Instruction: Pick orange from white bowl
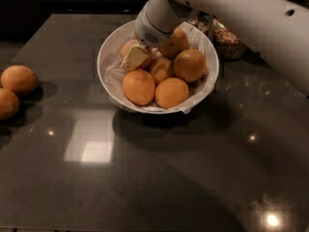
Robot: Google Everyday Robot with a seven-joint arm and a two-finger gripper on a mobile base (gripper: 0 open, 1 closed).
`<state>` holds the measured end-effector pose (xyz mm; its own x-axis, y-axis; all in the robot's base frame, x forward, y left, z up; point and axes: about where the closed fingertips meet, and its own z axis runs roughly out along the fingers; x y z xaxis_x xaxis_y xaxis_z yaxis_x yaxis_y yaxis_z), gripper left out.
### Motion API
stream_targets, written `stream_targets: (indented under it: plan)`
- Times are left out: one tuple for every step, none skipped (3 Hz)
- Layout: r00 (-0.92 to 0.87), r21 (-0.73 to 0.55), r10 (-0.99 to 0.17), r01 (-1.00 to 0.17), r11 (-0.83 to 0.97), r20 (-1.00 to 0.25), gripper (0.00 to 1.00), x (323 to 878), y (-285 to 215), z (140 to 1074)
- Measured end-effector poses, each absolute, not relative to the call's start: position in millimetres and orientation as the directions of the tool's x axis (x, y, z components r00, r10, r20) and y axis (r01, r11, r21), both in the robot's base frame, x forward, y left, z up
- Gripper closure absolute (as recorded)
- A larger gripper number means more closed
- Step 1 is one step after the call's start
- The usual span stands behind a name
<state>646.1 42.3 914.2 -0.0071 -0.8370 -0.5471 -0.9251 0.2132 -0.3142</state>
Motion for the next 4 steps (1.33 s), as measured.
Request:
stream_targets:
  plan:
    - [-0.019,-0.310,-0.839,-0.924,0.223,-0.544,0.48,648.7,39.8,911.8]
    - [-0.019,-0.310,-0.839,-0.924,0.222,-0.544,0.71,648.7,39.9,911.8]
    - [-0.019,-0.310,-0.839,-0.924,0.222,-0.544,0.94,648.7,39.9,911.8]
    - [-0.019,-0.310,-0.839,-0.924,0.222,-0.544,1.00,648.7,39.9,911.8]
